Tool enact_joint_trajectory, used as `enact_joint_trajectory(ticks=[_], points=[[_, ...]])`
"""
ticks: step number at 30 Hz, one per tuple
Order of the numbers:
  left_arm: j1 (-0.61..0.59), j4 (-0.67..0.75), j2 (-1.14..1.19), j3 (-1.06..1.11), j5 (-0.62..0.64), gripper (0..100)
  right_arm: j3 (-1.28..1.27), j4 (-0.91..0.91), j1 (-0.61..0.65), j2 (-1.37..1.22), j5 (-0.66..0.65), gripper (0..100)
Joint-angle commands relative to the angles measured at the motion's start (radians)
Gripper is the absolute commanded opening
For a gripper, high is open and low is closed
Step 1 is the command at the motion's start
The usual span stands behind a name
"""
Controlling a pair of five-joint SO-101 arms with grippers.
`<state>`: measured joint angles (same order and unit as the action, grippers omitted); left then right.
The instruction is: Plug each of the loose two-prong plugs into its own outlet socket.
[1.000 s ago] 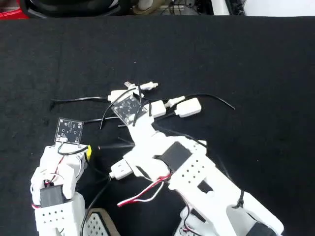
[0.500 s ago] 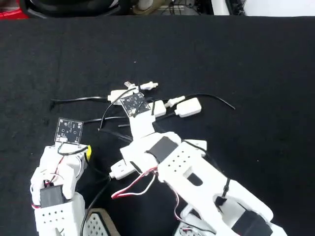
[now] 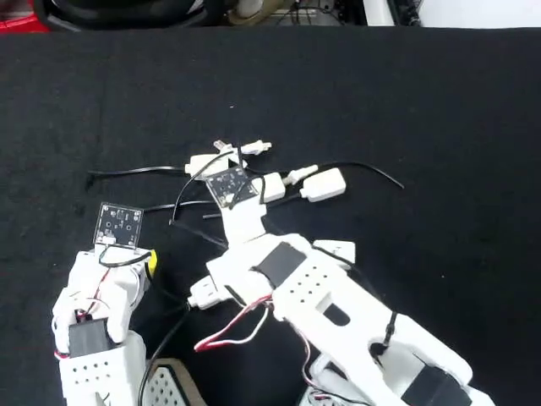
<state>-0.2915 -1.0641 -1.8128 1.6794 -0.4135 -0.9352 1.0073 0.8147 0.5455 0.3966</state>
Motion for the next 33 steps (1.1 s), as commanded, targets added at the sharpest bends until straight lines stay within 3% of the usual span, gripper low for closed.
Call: enact_joint_trajectory(ticks=[1, 24, 28, 33], points=[[0.010, 0.015, -0.009, 0.019, -0.008, 27, -0.028, 0.009, 0.023, -0.005, -0.018, 1.1], [0.008, 0.015, -0.009, 0.019, -0.008, 27, -0.027, 0.002, -0.075, -0.010, -0.141, 1.1], [0.008, 0.015, -0.009, 0.019, -0.008, 27, -0.028, 0.000, -0.064, -0.012, -0.141, 1.1], [0.008, 0.014, -0.009, 0.016, -0.008, 27, -0.050, -0.034, 0.043, -0.013, -0.138, 1.1]])
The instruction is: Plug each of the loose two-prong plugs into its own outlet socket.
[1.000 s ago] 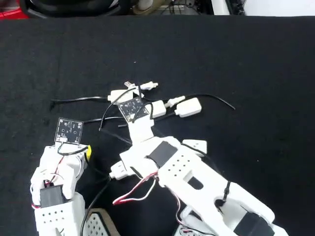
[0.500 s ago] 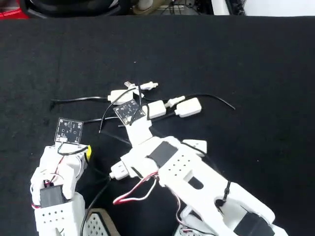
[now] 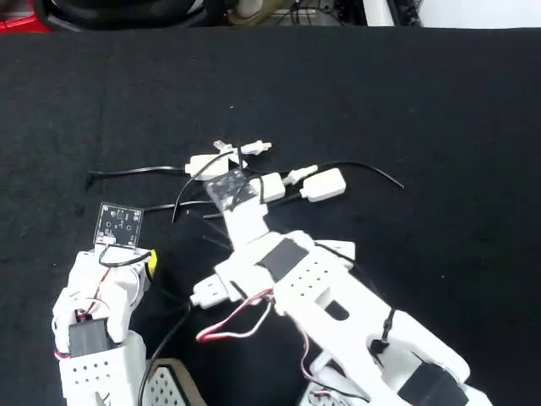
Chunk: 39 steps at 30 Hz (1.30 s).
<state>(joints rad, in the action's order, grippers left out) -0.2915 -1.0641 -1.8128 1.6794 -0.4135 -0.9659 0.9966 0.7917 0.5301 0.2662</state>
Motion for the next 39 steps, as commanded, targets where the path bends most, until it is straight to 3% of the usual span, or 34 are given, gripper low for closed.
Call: enact_joint_trajectory(ticks=[1, 11, 16, 22, 30, 32, 39], points=[[0.008, 0.014, -0.009, 0.016, -0.008, 27, -0.028, -0.037, 0.089, 0.002, -0.008, 1.1], [0.008, 0.015, -0.009, 0.016, -0.006, 27, -0.039, -0.061, 0.176, -0.030, -0.015, 1.2], [0.008, 0.015, -0.009, 0.018, -0.006, 27, 0.004, -0.029, 0.175, -0.056, -0.094, 4.8], [0.008, 0.017, -0.009, 0.019, -0.008, 27, 0.179, 0.180, 0.161, -0.056, -0.031, 33.4], [0.008, 0.017, -0.009, 0.019, -0.009, 27, 0.484, 0.634, 0.132, -0.056, -0.075, 24.6], [0.008, 0.017, -0.009, 0.019, -0.009, 27, 0.539, 0.770, 0.069, -0.056, -0.157, 21.6], [0.010, 0.003, -0.009, 0.001, -0.003, 27, 0.605, 0.764, -0.430, 0.018, -0.454, 3.0]])
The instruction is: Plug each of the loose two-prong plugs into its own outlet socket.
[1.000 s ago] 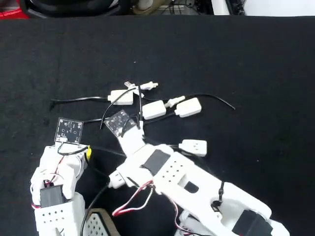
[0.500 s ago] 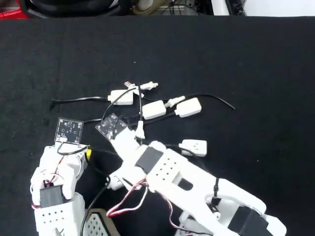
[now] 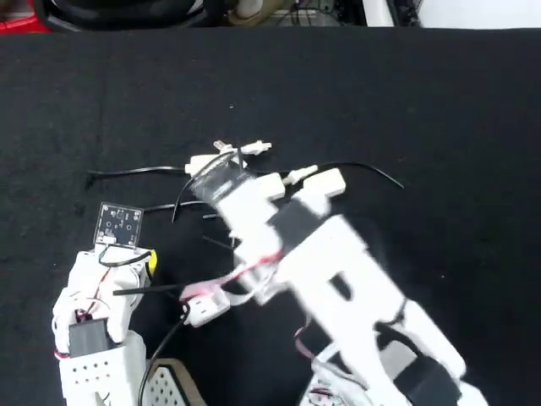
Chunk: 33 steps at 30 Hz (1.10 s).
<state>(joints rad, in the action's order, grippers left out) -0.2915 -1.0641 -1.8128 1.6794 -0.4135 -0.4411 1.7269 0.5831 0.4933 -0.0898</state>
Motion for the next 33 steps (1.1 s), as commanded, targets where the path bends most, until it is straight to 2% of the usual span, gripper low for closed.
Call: enact_joint_trajectory(ticks=[1, 5, 8, 11, 16, 19, 22, 25, 27, 29, 33], points=[[0.010, -0.015, -0.009, -0.015, -0.008, 27, 0.085, 0.034, -0.296, 0.073, -0.129, 0.8], [-0.021, -0.176, -0.006, -0.203, -0.107, 27, 0.033, 0.032, -0.571, 0.099, -0.215, 2.8], [0.007, -0.316, 0.000, -0.349, -0.189, 27, -0.048, 0.032, -0.694, 0.077, -0.304, 2.8], [0.116, -0.437, 0.071, -0.426, -0.305, 27, -0.125, 0.000, -0.733, 0.031, -0.387, 3.1], [0.193, -0.440, 0.348, -0.521, -0.443, 27, -0.200, -0.176, -0.733, -0.050, -0.405, 3.1], [0.288, -0.456, 0.543, -0.596, -0.422, 27, -0.200, -0.201, -0.733, -0.094, -0.400, 3.1], [0.440, -0.488, 0.675, -0.648, -0.354, 27, -0.205, -0.201, -0.733, -0.122, -0.400, 3.1], [0.587, -0.442, 0.677, -0.647, -0.247, 27, -0.216, -0.207, -0.733, -0.142, -0.399, 3.1], [0.671, -0.420, 0.661, -0.630, -0.226, 28, -0.226, -0.206, -0.733, -0.153, -0.399, 3.1], [0.710, -0.377, 0.657, -0.590, -0.201, 30, -0.236, -0.204, -0.733, -0.153, -0.399, 3.1], [0.708, -0.253, 0.674, -0.463, -0.189, 30, -0.240, -0.206, -0.733, -0.151, -0.399, 3.1]])
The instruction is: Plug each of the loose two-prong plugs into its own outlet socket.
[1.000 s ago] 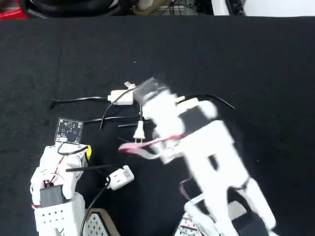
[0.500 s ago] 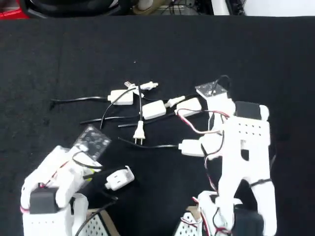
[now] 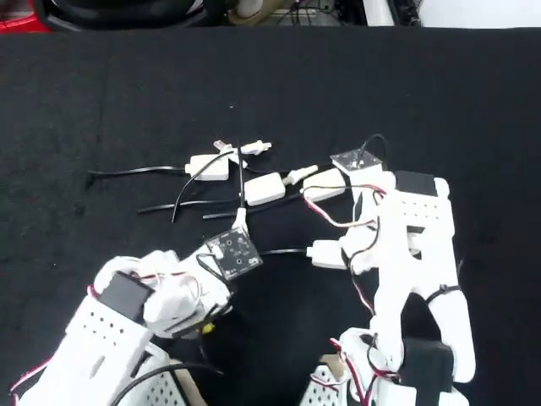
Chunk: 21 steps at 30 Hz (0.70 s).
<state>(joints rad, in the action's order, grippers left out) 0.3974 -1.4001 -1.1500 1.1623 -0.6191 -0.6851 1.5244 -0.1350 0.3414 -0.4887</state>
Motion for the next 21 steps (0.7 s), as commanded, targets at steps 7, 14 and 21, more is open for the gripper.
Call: enact_joint_trajectory(ticks=[7, 14, 21], points=[[-0.036, 0.339, 0.018, 0.200, 0.086, 30, 0.013, -0.008, 0.051, -0.001, 0.052, 3.1], [0.010, 0.351, 0.009, 0.265, 0.075, 30, 0.015, -0.123, 0.146, -0.001, 0.069, 2.9], [0.024, 0.316, 0.011, 0.263, -0.028, 30, 0.065, 0.031, 0.242, -0.002, 0.077, 2.9]])
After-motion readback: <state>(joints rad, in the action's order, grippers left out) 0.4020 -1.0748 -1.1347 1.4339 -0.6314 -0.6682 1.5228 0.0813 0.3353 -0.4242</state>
